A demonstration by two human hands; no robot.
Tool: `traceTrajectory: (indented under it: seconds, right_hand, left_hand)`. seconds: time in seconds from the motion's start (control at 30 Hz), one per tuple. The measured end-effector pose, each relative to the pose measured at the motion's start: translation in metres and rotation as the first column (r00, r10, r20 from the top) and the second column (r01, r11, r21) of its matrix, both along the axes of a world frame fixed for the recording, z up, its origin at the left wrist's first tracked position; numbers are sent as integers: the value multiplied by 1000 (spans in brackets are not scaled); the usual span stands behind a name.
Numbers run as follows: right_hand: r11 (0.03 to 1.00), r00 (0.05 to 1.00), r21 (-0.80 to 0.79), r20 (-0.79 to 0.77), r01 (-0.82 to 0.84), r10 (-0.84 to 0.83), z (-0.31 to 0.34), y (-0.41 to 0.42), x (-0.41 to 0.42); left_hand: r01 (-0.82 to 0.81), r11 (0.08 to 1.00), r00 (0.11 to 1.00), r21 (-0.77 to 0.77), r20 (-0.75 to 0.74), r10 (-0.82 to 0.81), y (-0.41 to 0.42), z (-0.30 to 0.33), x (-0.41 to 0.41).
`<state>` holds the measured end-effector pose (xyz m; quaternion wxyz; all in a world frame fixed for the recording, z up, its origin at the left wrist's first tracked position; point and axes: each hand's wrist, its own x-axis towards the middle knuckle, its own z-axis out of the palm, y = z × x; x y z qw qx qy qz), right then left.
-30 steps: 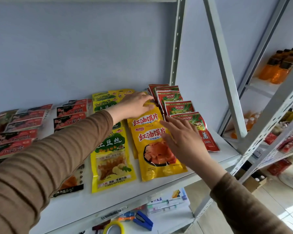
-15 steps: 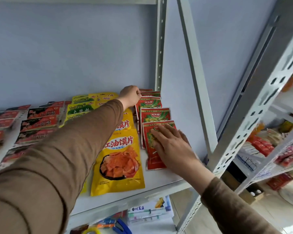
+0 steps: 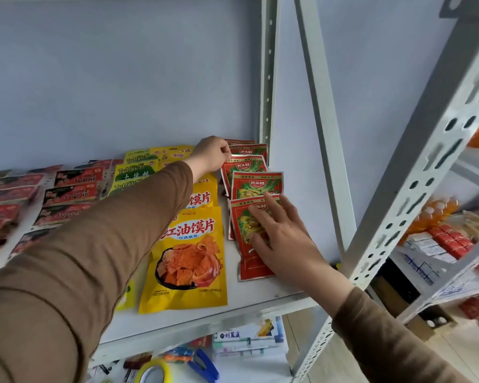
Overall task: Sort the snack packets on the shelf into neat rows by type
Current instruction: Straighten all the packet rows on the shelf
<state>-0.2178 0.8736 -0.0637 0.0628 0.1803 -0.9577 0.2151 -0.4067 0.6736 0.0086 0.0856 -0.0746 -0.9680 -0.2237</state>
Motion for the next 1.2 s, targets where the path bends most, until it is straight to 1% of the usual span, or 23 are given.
traceTrajectory:
  seconds: [0.1, 0.17, 0.23, 0.27, 0.3, 0.37, 0.47, 0.53, 0.67, 0.73, 1.0, 1.1, 1.13, 1.2]
  right_hand:
    - [996, 990, -77, 134, 49, -38, 1, -4, -6]
    - [996, 983, -66, 175, 64, -52, 0, -6, -8]
    - [995, 983, -65, 170, 76, -64, -1, -7, -6]
    - [994, 983, -72, 167, 83, -70, -1, -7, -6]
    - [993, 983, -78, 167, 90, -76, -1, -8, -6]
    - [991, 982, -78, 167, 107, -93, 1, -11, -5]
    - [991, 982, -57, 151, 125, -115, 5, -14, -4]
    - [990, 982, -48, 143, 131, -123, 7, -14, -3]
    - [990, 982, -48, 141, 131, -123, 5, -10, 1]
    - [990, 982, -47, 145, 133, -125, 4, -9, 3]
    - [990, 977, -58, 177, 131, -119, 6, -10, -1]
    - [991, 979, -33, 162, 129, -122, 6, -8, 0]
    - [992, 982, -17, 138, 129, -125, 5, -8, 1]
    - [992, 989, 9, 84, 124, -124, 5, -6, 1]
  left_hand:
    - [-11, 1000, 1000, -17, -21, 11, -1, 0, 3]
    - [-24, 996, 994, -90, -110, 14, 0, 0, 9]
    - [21, 985, 968, -174, -245, -64, 4, 3, 14]
    - [78, 975, 953, -206, -272, -134, 9, 5, 17]
    - [141, 961, 946, -238, -253, -202, 15, 8, 21]
    - [230, 928, 950, -292, -140, -279, 28, 8, 28]
    - [259, 894, 961, -365, 1, -278, 38, 0, 33]
    - [262, 893, 964, -365, 51, -262, 38, -5, 34]
    - [251, 928, 967, -276, 107, -230, 32, -5, 34]
    - [240, 936, 969, -256, 123, -214, 30, -4, 35]
    - [193, 942, 975, -276, 164, -151, 29, -2, 35]
    - [213, 934, 967, -288, 202, -158, 26, -2, 34]
    - [214, 937, 964, -275, 213, -157, 25, -2, 33]
    - [173, 969, 972, -178, 192, -138, 21, 0, 30]
